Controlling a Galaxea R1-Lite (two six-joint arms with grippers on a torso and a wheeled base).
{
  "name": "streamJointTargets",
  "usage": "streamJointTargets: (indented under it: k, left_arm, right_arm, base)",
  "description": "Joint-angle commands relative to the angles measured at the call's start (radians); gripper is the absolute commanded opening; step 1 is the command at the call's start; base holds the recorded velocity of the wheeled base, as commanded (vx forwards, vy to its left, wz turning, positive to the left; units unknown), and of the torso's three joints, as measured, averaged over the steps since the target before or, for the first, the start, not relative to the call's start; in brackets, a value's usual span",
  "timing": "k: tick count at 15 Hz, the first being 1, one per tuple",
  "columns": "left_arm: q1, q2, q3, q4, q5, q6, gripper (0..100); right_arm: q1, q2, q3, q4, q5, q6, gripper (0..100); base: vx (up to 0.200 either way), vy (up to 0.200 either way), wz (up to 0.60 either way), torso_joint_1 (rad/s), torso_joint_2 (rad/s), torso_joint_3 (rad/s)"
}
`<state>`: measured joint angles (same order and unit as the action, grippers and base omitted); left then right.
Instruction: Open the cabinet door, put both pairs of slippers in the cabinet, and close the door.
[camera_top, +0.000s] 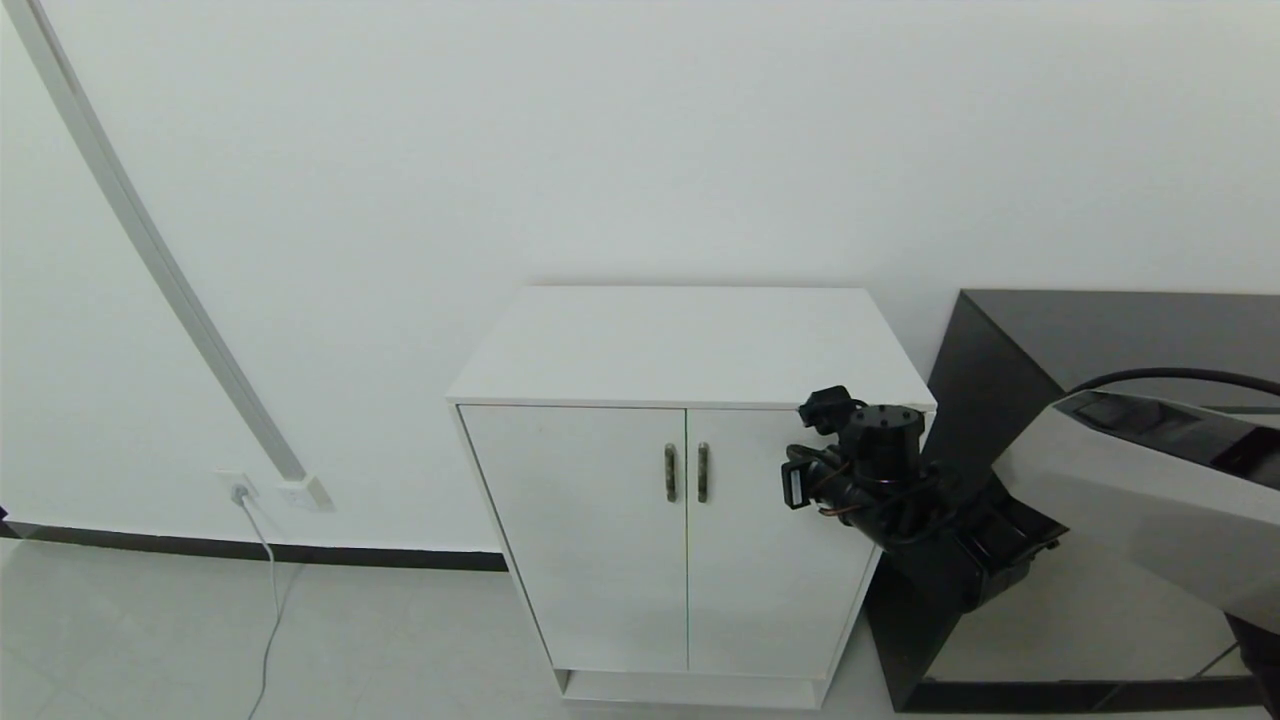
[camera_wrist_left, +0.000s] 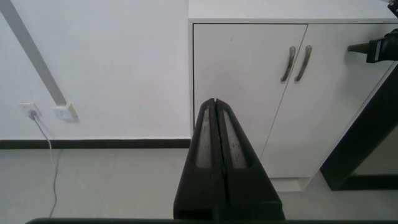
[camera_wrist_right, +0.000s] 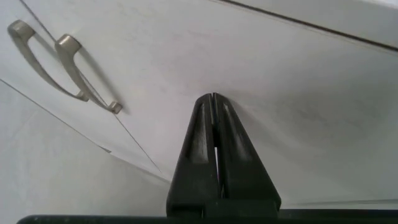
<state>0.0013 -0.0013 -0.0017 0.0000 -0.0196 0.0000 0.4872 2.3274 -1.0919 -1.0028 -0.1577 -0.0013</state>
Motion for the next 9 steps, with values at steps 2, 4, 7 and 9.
streamJointTargets:
  k: [2, 4, 7, 9]
  left_arm:
    - [0.000, 0.001, 0.000, 0.000, 0.000, -0.002, 0]
    - [0.000, 0.001, 0.000, 0.000, 0.000, -0.002, 0]
    - [0.000, 0.001, 0.000, 0.000, 0.000, -0.002, 0]
    - [0.000, 0.001, 0.000, 0.000, 0.000, 0.000, 0]
  right_arm:
    - [-0.002, 0.001, 0.001, 0.000, 0.000, 0.000, 0]
    - [-0.002, -0.008, 0.023, -0.005, 0.000, 0.001, 0]
    - [0.016, -0.051, 0.115, -0.069, 0.000, 0.000, 0]
    - [0.025, -0.102, 0.195, -0.103, 0.000, 0.000, 0]
  base:
    - [0.000, 0.000, 0.00, 0.000, 0.00, 0.000]
    - [0.000, 0.000, 0.00, 0.000, 0.00, 0.000]
    - [0.000, 0.000, 0.00, 0.000, 0.00, 0.000]
    - [0.000, 0.000, 0.00, 0.000, 0.00, 0.000]
